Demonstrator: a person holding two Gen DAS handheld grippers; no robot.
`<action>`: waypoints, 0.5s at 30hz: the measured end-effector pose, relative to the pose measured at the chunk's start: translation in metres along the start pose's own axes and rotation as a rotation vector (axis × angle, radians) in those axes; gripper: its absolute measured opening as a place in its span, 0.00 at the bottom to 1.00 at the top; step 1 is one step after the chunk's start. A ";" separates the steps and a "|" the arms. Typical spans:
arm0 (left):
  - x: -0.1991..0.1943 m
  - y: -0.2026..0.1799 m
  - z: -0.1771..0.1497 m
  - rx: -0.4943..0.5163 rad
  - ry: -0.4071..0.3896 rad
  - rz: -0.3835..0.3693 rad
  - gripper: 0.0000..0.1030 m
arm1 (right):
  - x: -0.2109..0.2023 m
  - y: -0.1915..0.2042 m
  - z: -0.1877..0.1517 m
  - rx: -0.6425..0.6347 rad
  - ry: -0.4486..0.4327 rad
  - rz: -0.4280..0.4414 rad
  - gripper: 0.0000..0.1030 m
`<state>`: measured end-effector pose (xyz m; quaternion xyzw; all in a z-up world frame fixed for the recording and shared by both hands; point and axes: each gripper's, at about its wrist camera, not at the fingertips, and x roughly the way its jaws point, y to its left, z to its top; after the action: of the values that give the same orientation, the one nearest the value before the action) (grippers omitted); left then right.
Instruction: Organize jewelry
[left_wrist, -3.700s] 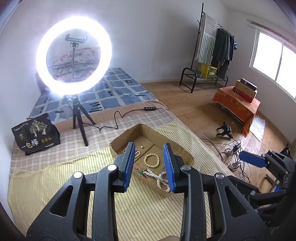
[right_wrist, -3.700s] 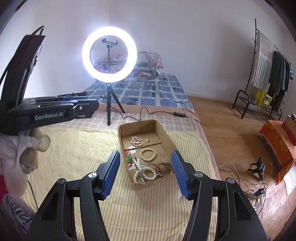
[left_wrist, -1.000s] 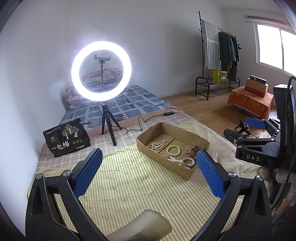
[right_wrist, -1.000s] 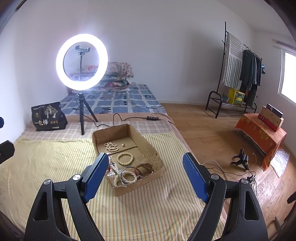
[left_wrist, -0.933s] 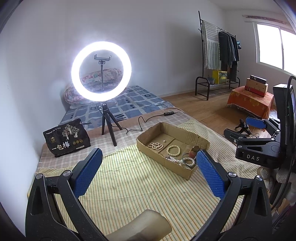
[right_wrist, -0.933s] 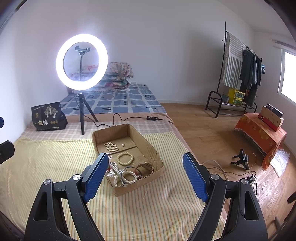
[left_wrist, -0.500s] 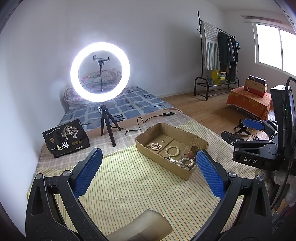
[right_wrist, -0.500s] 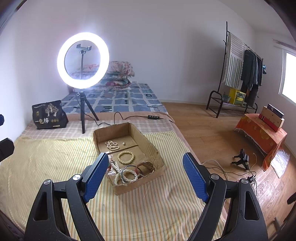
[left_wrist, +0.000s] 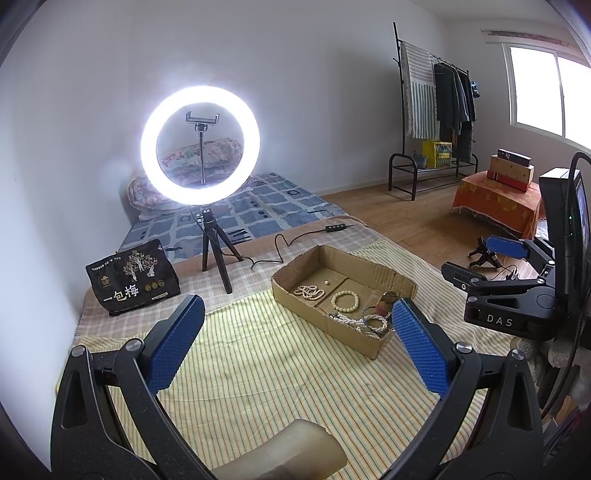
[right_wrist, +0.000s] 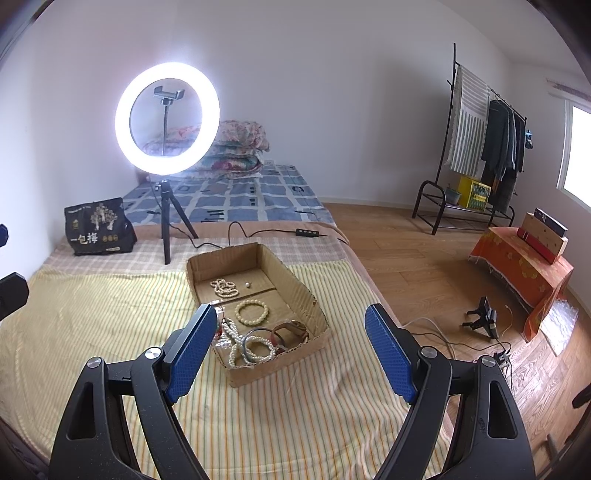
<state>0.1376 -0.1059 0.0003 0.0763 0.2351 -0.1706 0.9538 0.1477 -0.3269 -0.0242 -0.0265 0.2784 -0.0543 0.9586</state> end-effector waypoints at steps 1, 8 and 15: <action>0.000 0.000 0.000 0.000 0.000 0.000 1.00 | 0.001 0.001 0.000 -0.002 0.002 0.002 0.80; 0.000 -0.001 0.001 0.000 -0.001 0.001 1.00 | 0.001 0.002 -0.002 -0.004 0.003 0.003 0.80; 0.000 -0.005 0.007 0.009 -0.016 0.017 1.00 | 0.001 0.003 -0.003 -0.012 0.007 0.006 0.80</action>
<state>0.1384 -0.1119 0.0063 0.0811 0.2263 -0.1639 0.9567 0.1474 -0.3246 -0.0276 -0.0314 0.2824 -0.0501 0.9575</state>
